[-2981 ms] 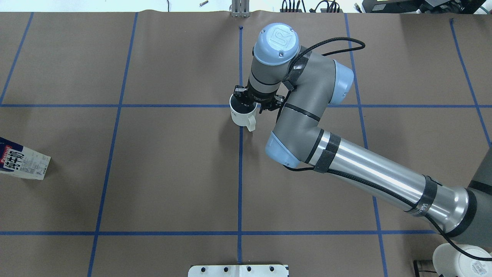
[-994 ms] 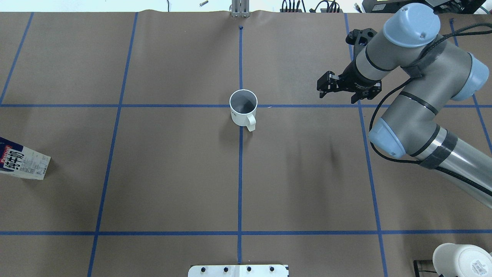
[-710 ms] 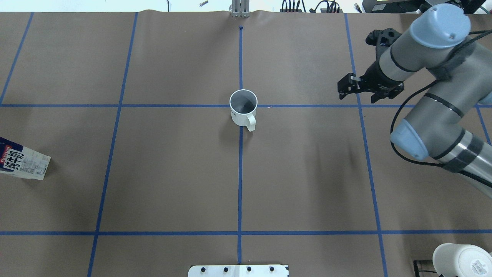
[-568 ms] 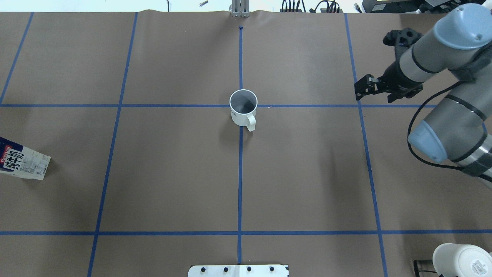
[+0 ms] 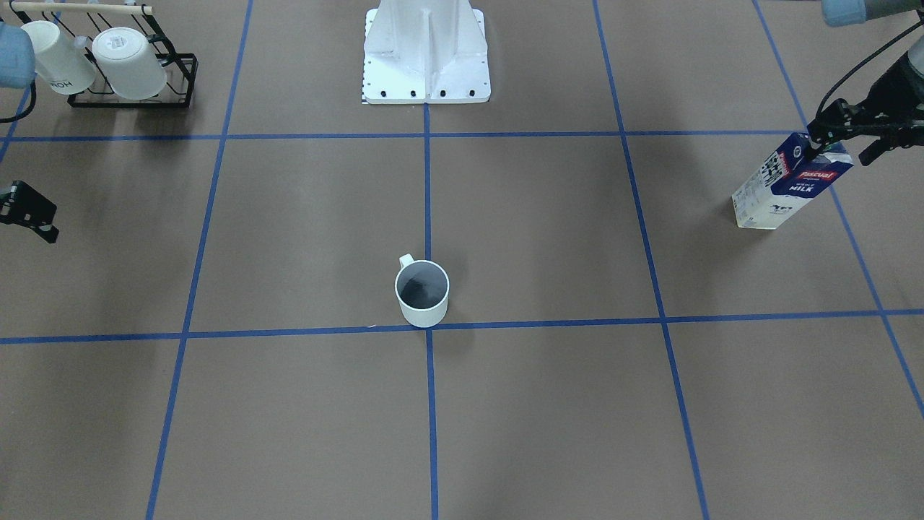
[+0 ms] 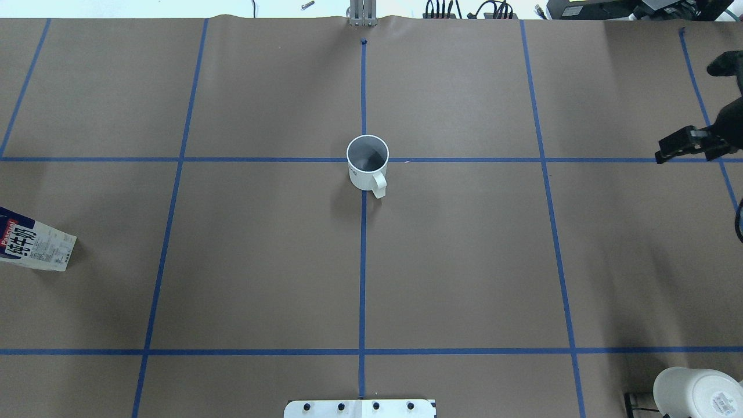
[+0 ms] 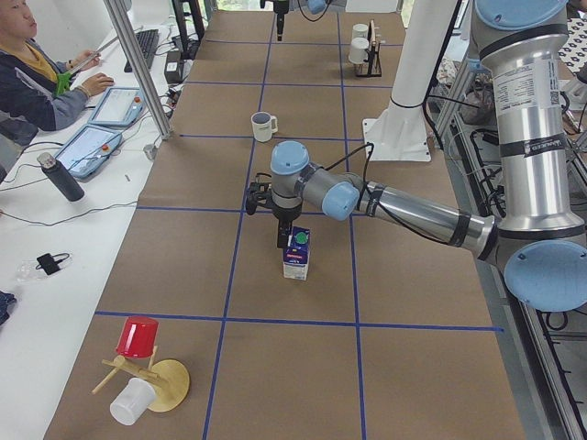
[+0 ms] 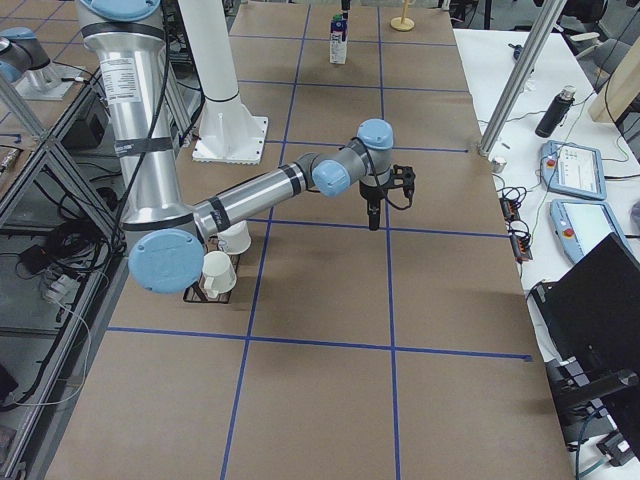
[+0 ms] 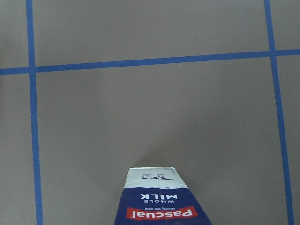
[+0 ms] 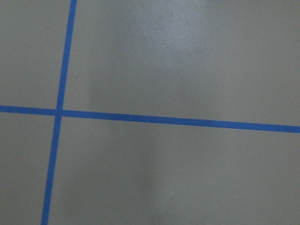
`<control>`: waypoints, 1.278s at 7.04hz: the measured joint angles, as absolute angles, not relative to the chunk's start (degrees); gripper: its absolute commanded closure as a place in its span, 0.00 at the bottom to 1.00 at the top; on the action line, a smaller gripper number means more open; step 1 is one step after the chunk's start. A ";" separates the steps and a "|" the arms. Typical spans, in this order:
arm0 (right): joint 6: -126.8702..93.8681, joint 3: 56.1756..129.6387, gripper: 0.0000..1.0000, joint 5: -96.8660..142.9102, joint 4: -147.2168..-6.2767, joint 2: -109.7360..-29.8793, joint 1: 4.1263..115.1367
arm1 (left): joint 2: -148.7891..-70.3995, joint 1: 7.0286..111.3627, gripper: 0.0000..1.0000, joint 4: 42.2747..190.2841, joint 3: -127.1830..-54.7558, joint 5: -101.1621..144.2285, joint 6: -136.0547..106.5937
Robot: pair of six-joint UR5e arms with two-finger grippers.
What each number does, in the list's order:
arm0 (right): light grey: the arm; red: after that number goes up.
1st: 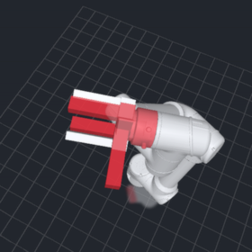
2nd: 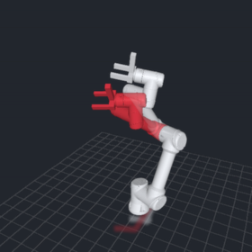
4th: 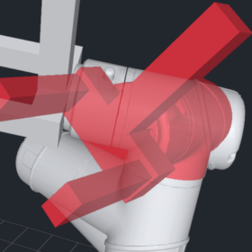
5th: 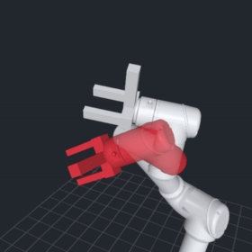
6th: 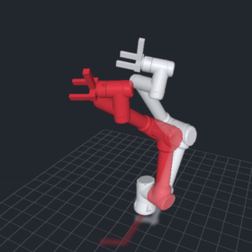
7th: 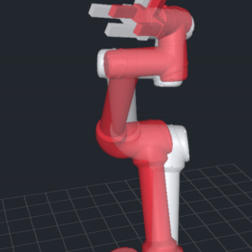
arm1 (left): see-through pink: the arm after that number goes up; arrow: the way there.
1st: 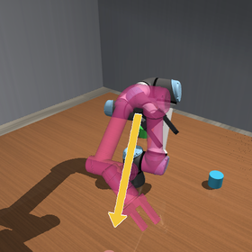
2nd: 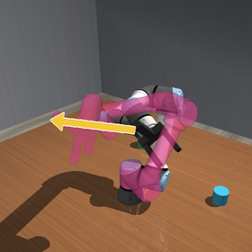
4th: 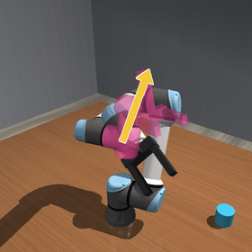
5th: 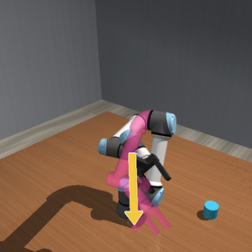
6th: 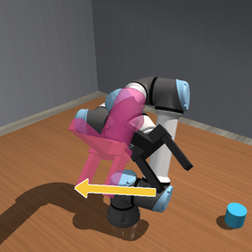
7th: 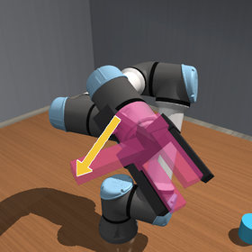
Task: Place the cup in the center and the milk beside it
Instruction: 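Withdraw the right arm away from the mug toward its side, then lower the left gripper onto the milk carton top and grasp it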
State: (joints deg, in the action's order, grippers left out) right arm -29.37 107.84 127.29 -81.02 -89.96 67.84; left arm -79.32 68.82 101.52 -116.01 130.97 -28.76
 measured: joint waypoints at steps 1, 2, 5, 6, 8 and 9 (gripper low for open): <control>-26.81 108.20 0.00 127.83 -81.01 -91.69 69.40 | -79.32 68.37 0.02 101.51 -115.96 130.54 -28.82; -25.86 108.39 0.00 128.11 -80.98 -92.52 70.01 | -79.38 67.76 0.02 101.51 -115.81 130.28 -28.93; -25.41 108.49 0.00 128.31 -80.95 -92.95 70.28 | -79.55 67.10 0.03 101.53 -115.08 130.17 -28.96; -25.42 108.47 0.00 128.32 -80.96 -92.91 70.26 | -79.55 66.77 0.03 101.55 -114.79 130.18 -28.93; -25.48 108.39 0.00 128.27 -81.04 -92.65 70.20 | -79.39 65.82 0.03 101.52 -114.42 130.42 -28.93; -25.51 108.30 0.00 128.24 -81.13 -92.44 70.17 | -79.27 65.57 0.05 101.52 -114.47 130.63 -29.00</control>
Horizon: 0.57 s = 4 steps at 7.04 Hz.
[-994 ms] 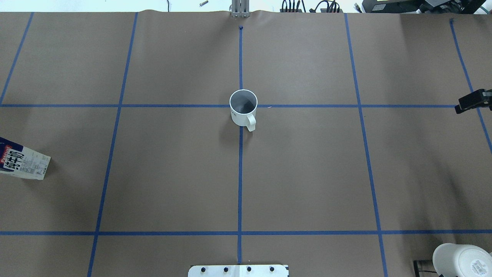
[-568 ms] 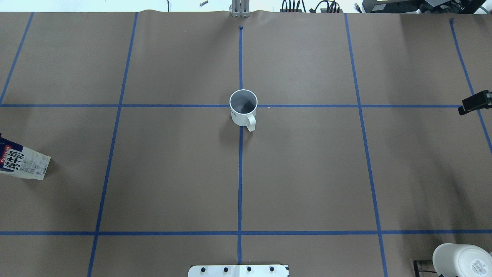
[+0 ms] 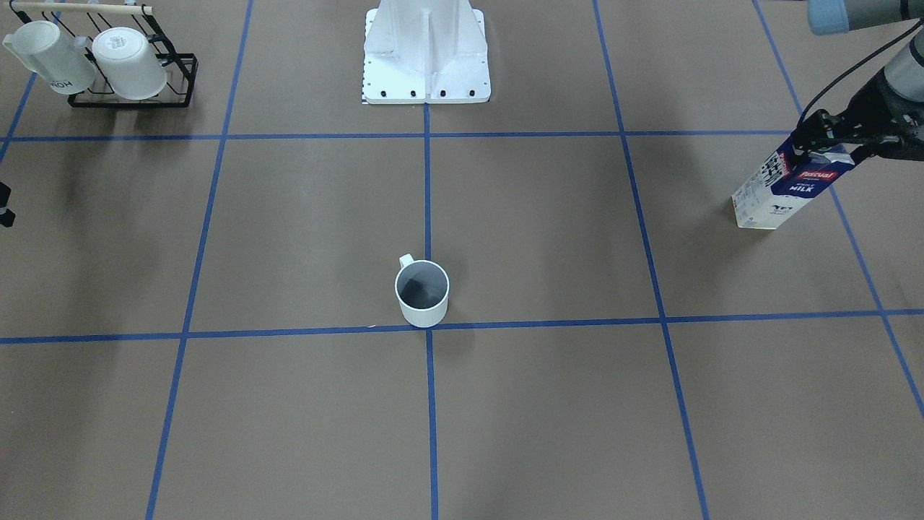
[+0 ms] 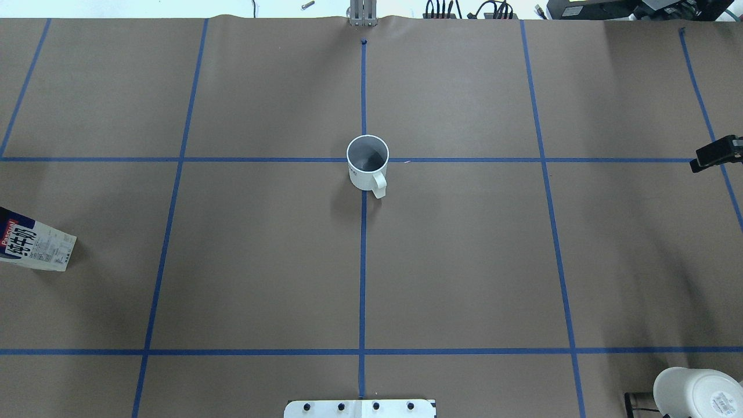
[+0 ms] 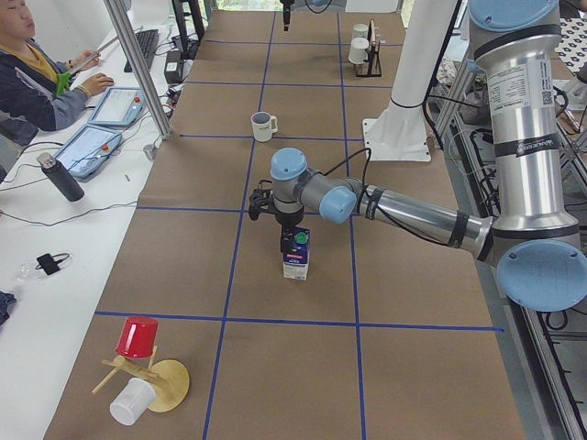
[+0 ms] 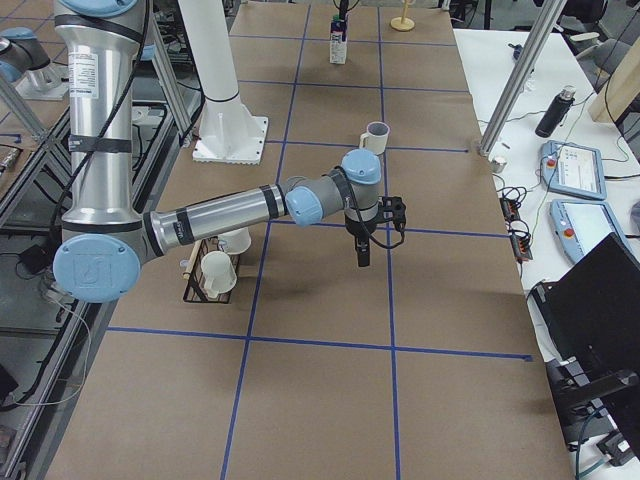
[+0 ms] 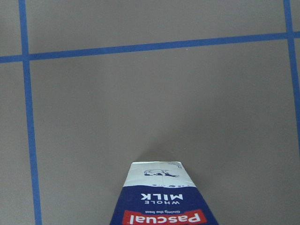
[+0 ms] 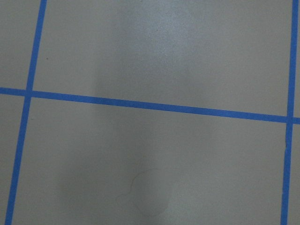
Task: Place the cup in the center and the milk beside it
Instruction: 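Lower the left gripper onto the milk carton top and grasp it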
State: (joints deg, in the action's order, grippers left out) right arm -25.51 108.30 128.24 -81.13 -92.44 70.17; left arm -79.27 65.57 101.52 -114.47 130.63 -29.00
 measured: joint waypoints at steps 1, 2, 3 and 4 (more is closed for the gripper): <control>-25.55 108.22 0.00 128.24 -81.25 -92.27 70.16 | -79.23 65.46 0.07 101.51 -114.46 130.78 -29.05; -25.57 108.08 0.00 128.24 -81.33 -92.17 70.14 | -79.17 65.42 0.09 101.51 -114.40 130.84 -29.08; -25.57 107.99 0.00 128.21 -81.39 -92.11 70.14 | -79.14 65.40 0.17 101.51 -114.34 130.86 -29.09; -25.58 107.96 0.00 128.17 -81.44 -92.06 70.14 | -79.12 65.39 0.29 101.51 -114.27 130.87 -29.09</control>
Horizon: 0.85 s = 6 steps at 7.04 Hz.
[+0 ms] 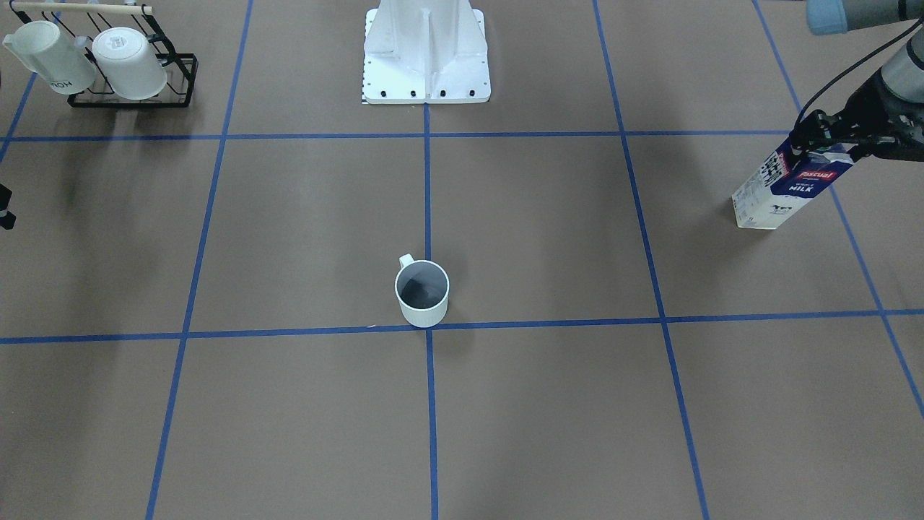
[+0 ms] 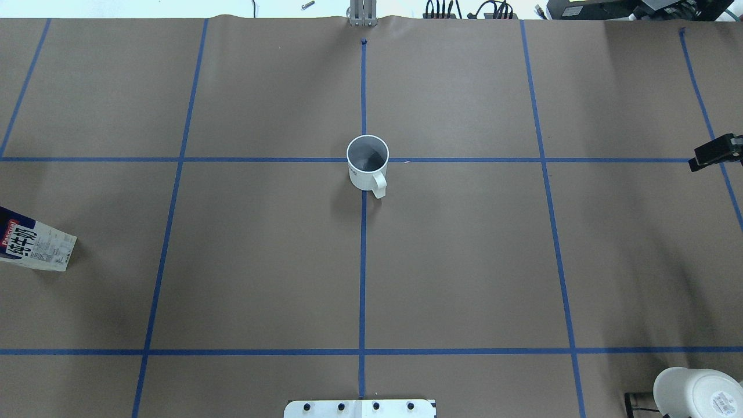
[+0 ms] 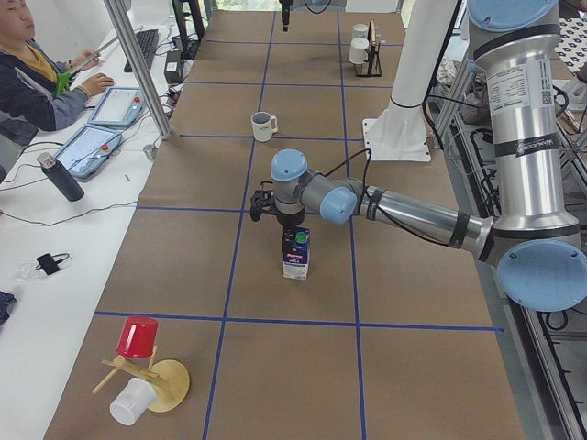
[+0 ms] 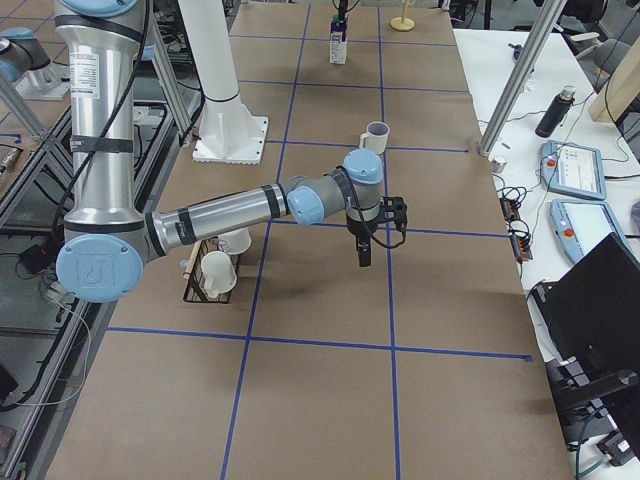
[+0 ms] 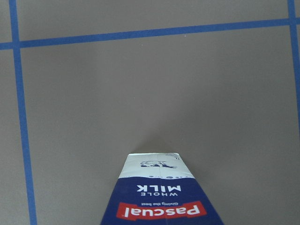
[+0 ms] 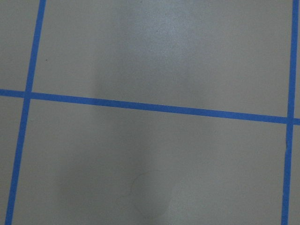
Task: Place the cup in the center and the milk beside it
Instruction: 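Lower the left gripper onto the milk carton top and grasp it, then carry the milk carton with the left gripper toward the mug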
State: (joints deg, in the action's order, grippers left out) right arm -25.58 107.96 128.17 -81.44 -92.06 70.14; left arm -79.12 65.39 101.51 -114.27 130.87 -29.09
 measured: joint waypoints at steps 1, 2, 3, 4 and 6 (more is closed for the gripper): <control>-25.58 107.94 0.00 128.13 -81.46 -91.98 70.14 | -79.08 65.39 0.43 101.53 -114.22 130.87 -29.09; -25.58 107.93 0.00 128.11 -81.49 -91.85 70.14 | -79.06 65.41 0.50 101.58 -114.23 130.86 -29.09; -25.58 107.94 0.00 128.12 -81.53 -91.69 70.14 | -79.07 65.47 0.51 101.58 -114.31 130.87 -29.09; -25.58 107.97 0.00 128.14 -81.55 -91.60 70.14 | -79.19 65.58 0.51 101.61 -114.51 130.88 -29.09; -25.57 108.01 0.00 128.15 -81.56 -91.51 70.14 | -80.00 66.00 0.51 101.53 -116.20 130.92 -29.49</control>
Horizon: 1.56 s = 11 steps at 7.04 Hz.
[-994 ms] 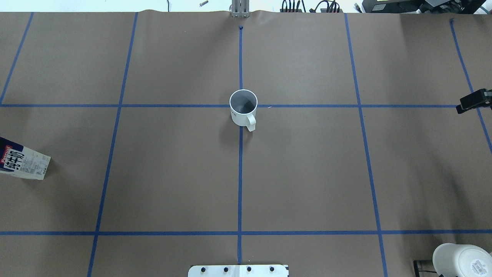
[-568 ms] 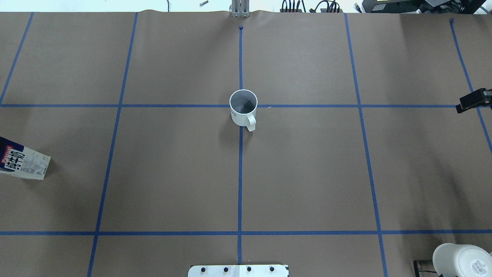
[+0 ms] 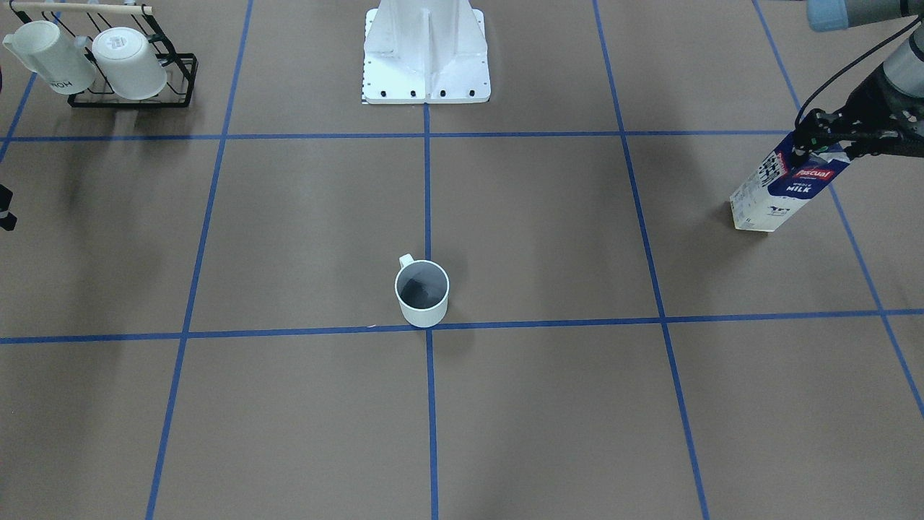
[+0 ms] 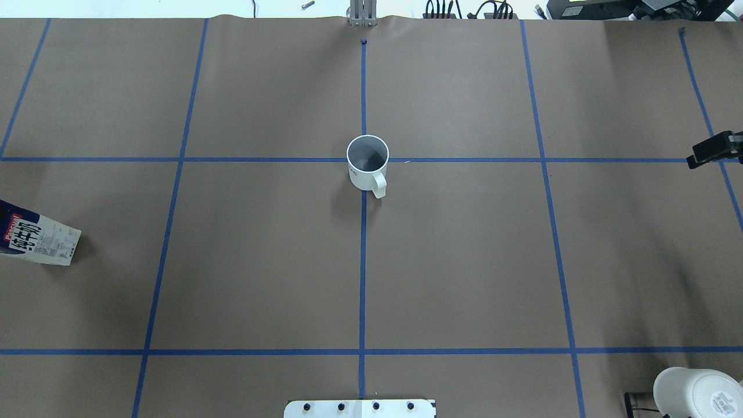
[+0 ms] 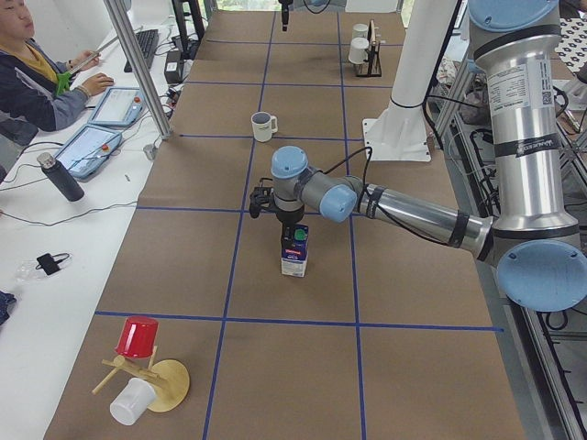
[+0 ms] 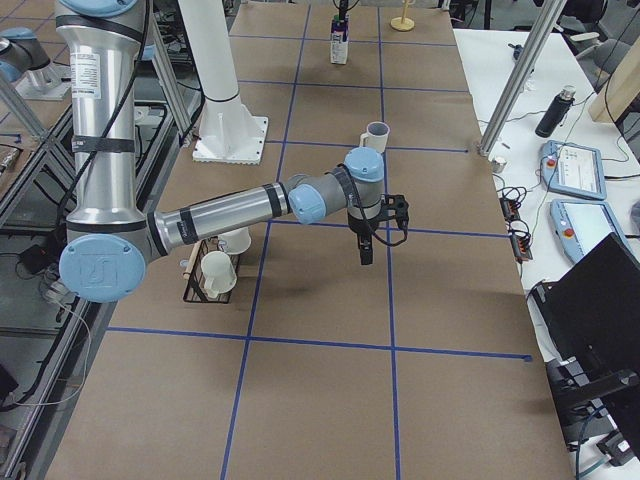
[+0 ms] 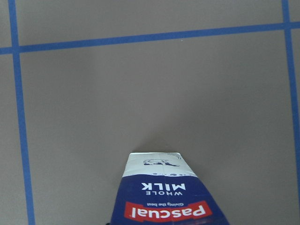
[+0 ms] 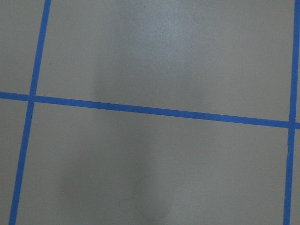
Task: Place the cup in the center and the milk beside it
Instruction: 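Carry the milk carton with the left gripper toward the mug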
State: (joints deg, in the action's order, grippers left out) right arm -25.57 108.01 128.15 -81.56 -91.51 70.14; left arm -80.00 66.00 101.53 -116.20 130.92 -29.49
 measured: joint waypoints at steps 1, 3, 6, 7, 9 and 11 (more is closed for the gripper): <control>-25.58 108.02 0.00 128.15 -81.58 -91.50 70.14 | -82.07 66.08 0.51 100.94 -116.73 130.93 -31.09; -25.48 108.02 0.00 128.26 -81.58 -91.88 70.47 | -94.29 66.05 0.51 93.10 -114.84 130.76 -36.22; -25.32 108.02 0.00 128.34 -81.28 -93.24 71.87 | -119.22 60.78 0.50 83.19 -103.44 129.62 -49.15; -25.31 108.03 0.00 128.38 -81.30 -93.41 72.10 | -126.78 57.83 0.50 82.79 -98.40 127.80 -54.04; -25.33 108.22 0.00 128.38 -81.45 -93.51 72.44 | -137.67 54.09 0.50 83.17 -89.00 124.21 -57.95; -25.41 108.48 0.00 128.60 -81.53 -93.52 72.57 | -145.34 50.88 0.50 84.48 -80.35 120.88 -58.06</control>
